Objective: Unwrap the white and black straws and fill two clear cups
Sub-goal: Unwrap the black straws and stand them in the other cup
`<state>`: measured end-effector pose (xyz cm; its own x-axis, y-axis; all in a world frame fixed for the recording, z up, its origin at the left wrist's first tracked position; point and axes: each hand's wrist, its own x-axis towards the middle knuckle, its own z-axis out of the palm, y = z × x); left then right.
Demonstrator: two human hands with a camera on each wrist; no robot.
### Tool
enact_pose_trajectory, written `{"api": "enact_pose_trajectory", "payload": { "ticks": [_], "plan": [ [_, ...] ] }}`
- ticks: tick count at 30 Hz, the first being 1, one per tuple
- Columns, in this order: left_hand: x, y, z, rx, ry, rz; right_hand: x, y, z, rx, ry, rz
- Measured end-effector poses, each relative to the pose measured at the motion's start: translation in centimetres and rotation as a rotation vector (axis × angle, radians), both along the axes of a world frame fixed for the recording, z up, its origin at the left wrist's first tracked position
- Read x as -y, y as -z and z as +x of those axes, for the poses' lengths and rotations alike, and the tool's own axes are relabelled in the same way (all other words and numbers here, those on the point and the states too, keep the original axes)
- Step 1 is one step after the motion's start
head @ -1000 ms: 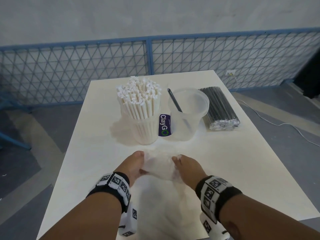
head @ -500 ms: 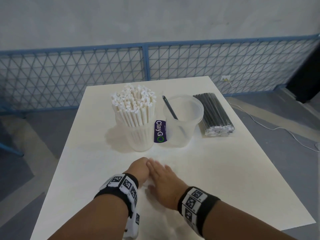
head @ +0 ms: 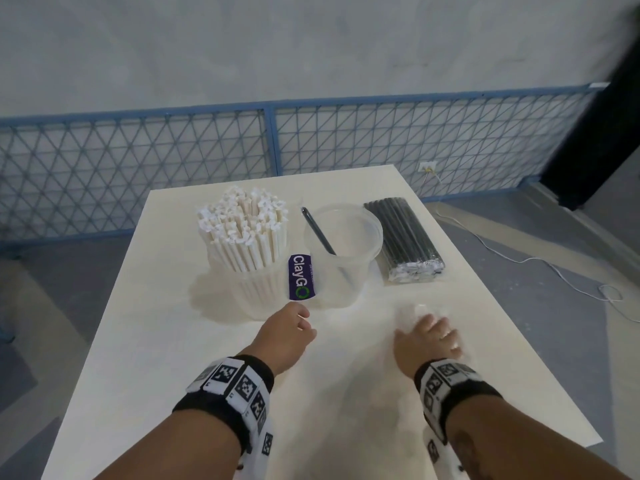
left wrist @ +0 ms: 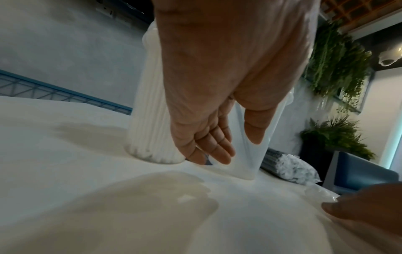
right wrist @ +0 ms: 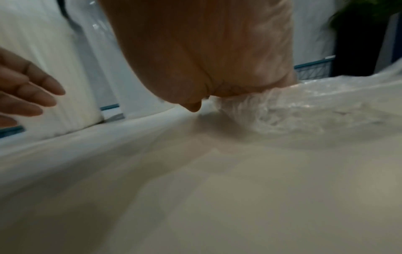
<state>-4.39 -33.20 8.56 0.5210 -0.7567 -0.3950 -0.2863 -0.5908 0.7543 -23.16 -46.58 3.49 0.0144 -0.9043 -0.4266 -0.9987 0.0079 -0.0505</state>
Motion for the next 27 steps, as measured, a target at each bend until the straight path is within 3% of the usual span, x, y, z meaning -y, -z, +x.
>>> {"api": "enact_pose_trajectory", "payload": {
  "ticks": [8, 11, 15, 20, 23, 27],
  "plan": [
    [1.8, -2.1, -0.6, 0.030, 0.016, -0.111, 2.2, -4.6, 6.8, 0.357, -0.024, -0.492],
    [1.6, -2.5, -0.6, 0.014, 0.025, -0.123, 5.4, -4.5, 8.2, 0.515, 0.021, -0.551],
    [1.0, -2.4, -0.6, 0.014, 0.035, -0.179, 9.7, -3.2, 7.9, 0.373, 0.031, -0.455],
    [0.6, -2.3, -1.4, 0.199, 0.185, -0.301, 12.8, -3.2, 8.0, 0.120, -0.031, -0.231],
    [0.8, -2.6, -1.9, 0.303, 0.303, -0.289, 14.4, -2.9, 8.0, 0.083, -0.010, -0.128],
    [2.0, -3.0, -1.8, 0.345, 0.314, -0.274, 14.9, -2.5, 8.2, 0.050, 0.011, -0.123]
  ]
}}
